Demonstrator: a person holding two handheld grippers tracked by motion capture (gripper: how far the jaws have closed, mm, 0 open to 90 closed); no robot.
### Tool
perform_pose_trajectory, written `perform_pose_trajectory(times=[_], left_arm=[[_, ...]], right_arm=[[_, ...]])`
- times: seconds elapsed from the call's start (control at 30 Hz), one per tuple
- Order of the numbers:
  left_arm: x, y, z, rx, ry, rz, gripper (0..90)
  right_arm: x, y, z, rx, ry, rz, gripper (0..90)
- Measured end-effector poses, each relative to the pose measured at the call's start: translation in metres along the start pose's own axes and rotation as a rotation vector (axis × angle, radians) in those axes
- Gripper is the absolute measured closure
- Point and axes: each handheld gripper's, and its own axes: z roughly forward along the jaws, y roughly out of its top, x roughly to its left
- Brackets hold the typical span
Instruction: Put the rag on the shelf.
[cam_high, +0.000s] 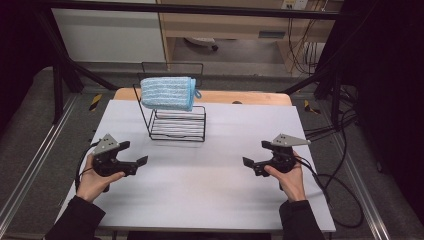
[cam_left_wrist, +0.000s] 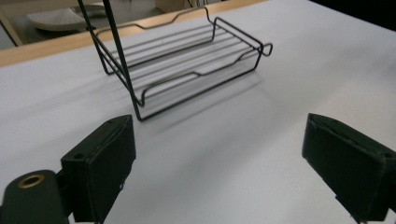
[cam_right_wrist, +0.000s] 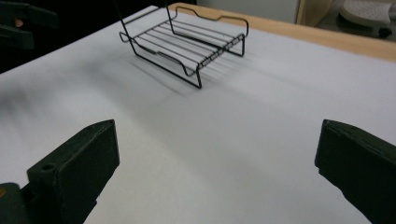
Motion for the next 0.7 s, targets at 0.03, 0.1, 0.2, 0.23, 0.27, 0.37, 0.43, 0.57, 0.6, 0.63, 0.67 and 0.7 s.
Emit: perform_pose_trajectory(times=[0.03,0.1,0.2,0.23,0.27,0.37,0.43,0.57,0.6,0.63,0.67,0.7], left_arm=[[0.0,-0.004,0.002,0.006,-0.001,-0.002,10.2],[0.0,-0.012,0.005,0.02,-0.003,0.002,10.4],[0.0,-0.022,0.009,0.049,-0.003,0.014,10.4],[0.0,-0.025,0.01,0.056,-0.002,0.014,10.4],[0.0,-0.027,0.01,0.061,-0.004,0.011,10.4],[-0.001,-0.034,0.011,0.062,-0.008,0.011,10.3],[-0.001,-0.039,0.012,0.063,-0.012,0.008,10.3],[-0.002,-0.046,0.013,0.075,-0.02,0.005,10.3],[-0.002,-0.047,0.012,0.079,-0.02,0.008,10.3],[-0.002,-0.049,0.012,0.082,-0.02,0.012,10.3],[-0.002,-0.05,0.013,0.082,-0.02,0.013,10.3],[-0.003,-0.051,0.013,0.088,-0.02,0.017,10.3]], right_arm=[[-0.002,-0.006,-0.001,0.008,-0.001,0.008,0.6],[-0.006,-0.018,-0.002,0.019,-0.006,0.014,0.6],[-0.012,-0.035,-0.005,0.033,-0.014,0.034,0.6],[-0.015,-0.045,-0.006,0.042,-0.019,0.047,0.6],[-0.015,-0.045,-0.006,0.042,-0.019,0.047,0.6],[-0.021,-0.057,-0.01,0.068,-0.026,0.041,0.6],[-0.023,-0.065,-0.013,0.072,-0.028,0.045,0.6],[-0.026,-0.077,-0.017,0.096,-0.032,0.044,0.6],[-0.026,-0.079,-0.017,0.099,-0.031,0.049,0.6],[-0.026,-0.081,-0.018,0.105,-0.028,0.047,0.6],[-0.026,-0.082,-0.018,0.105,-0.03,0.042,0.6],[-0.026,-0.082,-0.017,0.104,-0.031,0.042,0.6]])
